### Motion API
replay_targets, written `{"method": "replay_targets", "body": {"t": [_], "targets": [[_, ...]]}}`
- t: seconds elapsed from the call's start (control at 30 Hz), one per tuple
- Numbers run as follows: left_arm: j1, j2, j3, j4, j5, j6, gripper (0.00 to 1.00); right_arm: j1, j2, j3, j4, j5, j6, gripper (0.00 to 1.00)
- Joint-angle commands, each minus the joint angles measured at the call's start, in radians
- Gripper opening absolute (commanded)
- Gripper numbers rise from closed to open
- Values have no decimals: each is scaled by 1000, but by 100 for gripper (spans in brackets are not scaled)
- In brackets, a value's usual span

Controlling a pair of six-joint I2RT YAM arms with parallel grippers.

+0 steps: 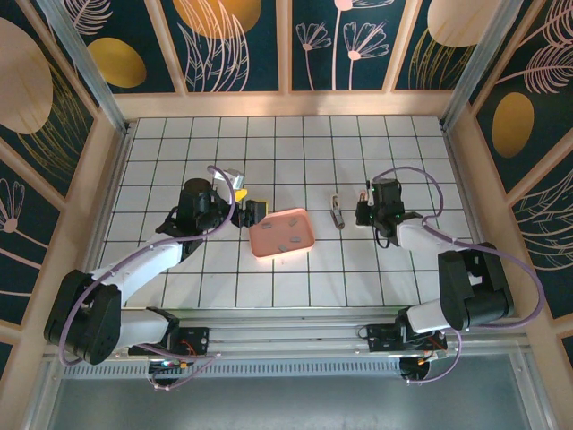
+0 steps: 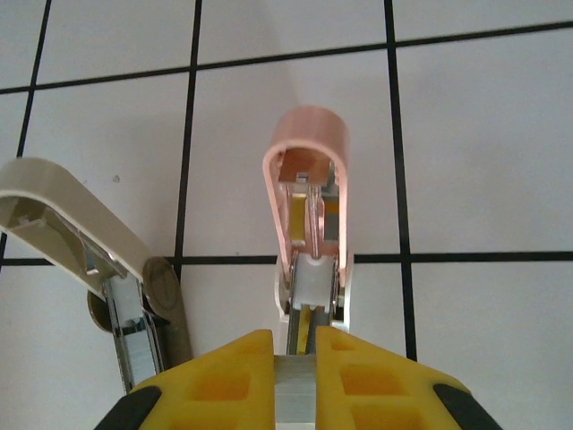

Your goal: Load the staples into the stapler

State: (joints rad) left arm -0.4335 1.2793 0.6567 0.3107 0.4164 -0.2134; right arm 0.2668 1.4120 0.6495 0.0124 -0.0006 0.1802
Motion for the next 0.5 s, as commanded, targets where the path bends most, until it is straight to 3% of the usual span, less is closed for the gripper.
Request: {"method": "replay_targets", "body": {"t": [0.0,0.47], "targets": [[-5,8,-11,36,-18,35,85,-8,4,-25,30,2,25,14],[-5,60,138,-49,-112,87,85,-9,-18,-30,60,10,7,14]]}}
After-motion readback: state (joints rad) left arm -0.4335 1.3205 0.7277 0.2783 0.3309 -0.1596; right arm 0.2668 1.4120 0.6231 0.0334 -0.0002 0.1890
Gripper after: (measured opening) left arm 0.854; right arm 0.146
